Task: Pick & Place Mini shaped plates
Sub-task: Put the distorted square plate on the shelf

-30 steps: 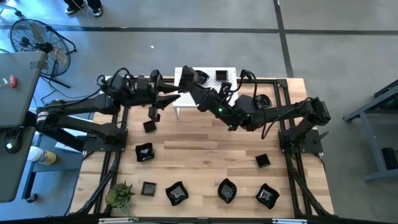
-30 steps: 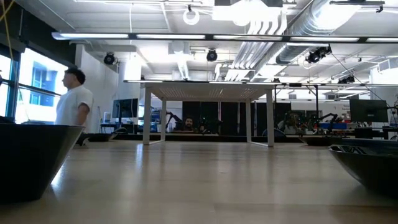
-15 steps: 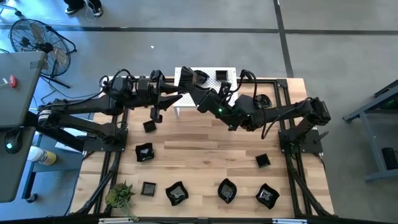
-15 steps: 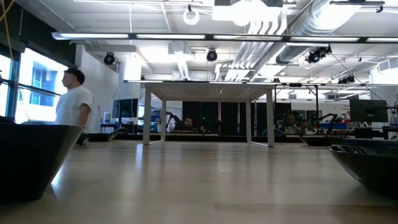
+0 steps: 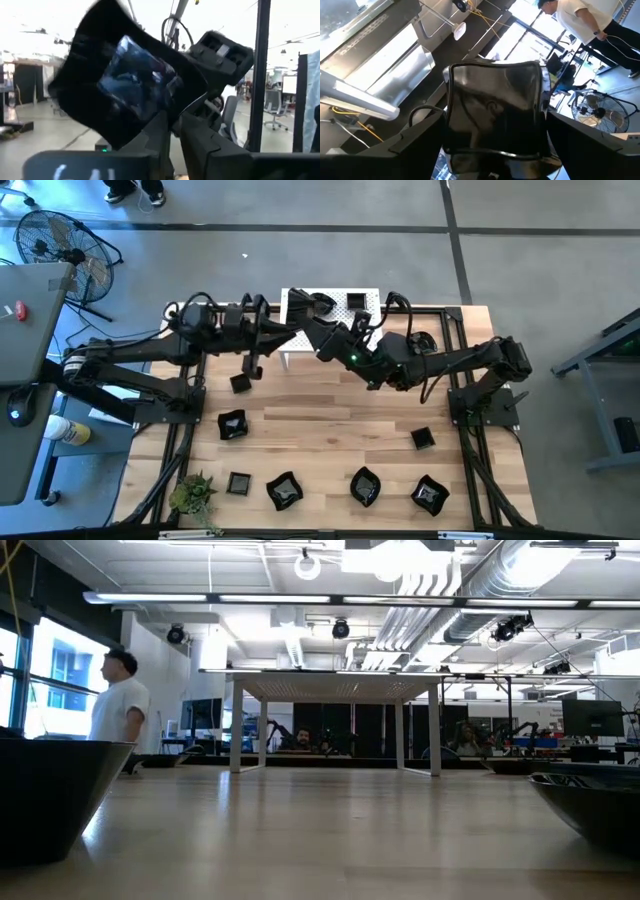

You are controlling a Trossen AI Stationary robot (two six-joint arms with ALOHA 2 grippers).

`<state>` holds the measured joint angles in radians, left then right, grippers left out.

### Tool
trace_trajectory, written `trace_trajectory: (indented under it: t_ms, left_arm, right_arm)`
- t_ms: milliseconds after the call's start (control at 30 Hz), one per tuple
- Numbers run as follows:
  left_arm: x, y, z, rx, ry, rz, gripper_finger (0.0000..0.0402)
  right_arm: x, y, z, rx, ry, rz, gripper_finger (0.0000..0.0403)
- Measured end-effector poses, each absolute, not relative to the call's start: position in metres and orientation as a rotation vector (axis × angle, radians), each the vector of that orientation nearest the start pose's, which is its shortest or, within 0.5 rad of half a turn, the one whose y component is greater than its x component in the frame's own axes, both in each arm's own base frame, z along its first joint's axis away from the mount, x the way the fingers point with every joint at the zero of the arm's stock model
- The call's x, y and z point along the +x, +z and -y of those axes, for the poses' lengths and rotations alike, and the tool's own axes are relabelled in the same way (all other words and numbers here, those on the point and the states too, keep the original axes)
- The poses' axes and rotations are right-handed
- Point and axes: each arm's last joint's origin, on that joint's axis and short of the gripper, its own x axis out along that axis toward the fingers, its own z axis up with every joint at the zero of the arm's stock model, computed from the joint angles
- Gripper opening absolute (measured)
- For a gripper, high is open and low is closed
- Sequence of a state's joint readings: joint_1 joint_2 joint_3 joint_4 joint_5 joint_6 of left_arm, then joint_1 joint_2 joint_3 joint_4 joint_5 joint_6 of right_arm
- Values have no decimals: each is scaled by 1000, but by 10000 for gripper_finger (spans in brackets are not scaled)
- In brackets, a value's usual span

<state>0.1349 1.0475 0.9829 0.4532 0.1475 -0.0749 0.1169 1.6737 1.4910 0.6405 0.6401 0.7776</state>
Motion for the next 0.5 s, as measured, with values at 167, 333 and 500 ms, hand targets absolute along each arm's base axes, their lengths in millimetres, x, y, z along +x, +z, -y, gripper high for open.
trace_trajectory:
  t_ms: [167,333,500]
  left_arm:
    - [223,414,-26,9,-23,394,6]
    - [223,415,-27,10,-15,400,2]
    - [214,420,-26,41,14,424,1]
  right_arm:
    - [380,421,-27,919,-318,617,338]
    - [380,421,-28,880,-327,607,338]
    - [380,422,-28,843,-312,596,338]
